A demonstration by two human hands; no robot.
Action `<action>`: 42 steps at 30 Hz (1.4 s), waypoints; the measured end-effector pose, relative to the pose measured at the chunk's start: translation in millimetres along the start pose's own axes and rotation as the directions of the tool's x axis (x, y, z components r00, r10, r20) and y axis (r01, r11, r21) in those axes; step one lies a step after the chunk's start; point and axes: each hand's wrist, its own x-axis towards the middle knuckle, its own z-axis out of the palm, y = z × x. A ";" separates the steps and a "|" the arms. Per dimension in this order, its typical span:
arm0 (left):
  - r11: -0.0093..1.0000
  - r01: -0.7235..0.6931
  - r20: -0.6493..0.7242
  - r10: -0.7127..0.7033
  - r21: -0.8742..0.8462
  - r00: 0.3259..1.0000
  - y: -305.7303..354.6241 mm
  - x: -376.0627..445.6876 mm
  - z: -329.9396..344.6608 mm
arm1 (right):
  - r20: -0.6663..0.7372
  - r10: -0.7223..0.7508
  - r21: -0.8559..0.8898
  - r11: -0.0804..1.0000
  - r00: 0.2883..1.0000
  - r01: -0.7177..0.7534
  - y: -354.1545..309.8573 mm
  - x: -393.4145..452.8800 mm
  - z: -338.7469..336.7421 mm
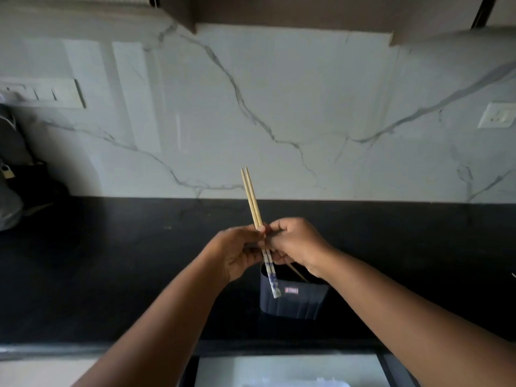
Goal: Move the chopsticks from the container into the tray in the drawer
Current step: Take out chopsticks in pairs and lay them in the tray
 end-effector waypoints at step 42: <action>-0.186 0.069 0.019 0.430 0.980 0.903 -156.5 37.6 -140.7 | 0.429 0.224 -0.887 0.285 0.875 0.362 326.3 -91.0 46.2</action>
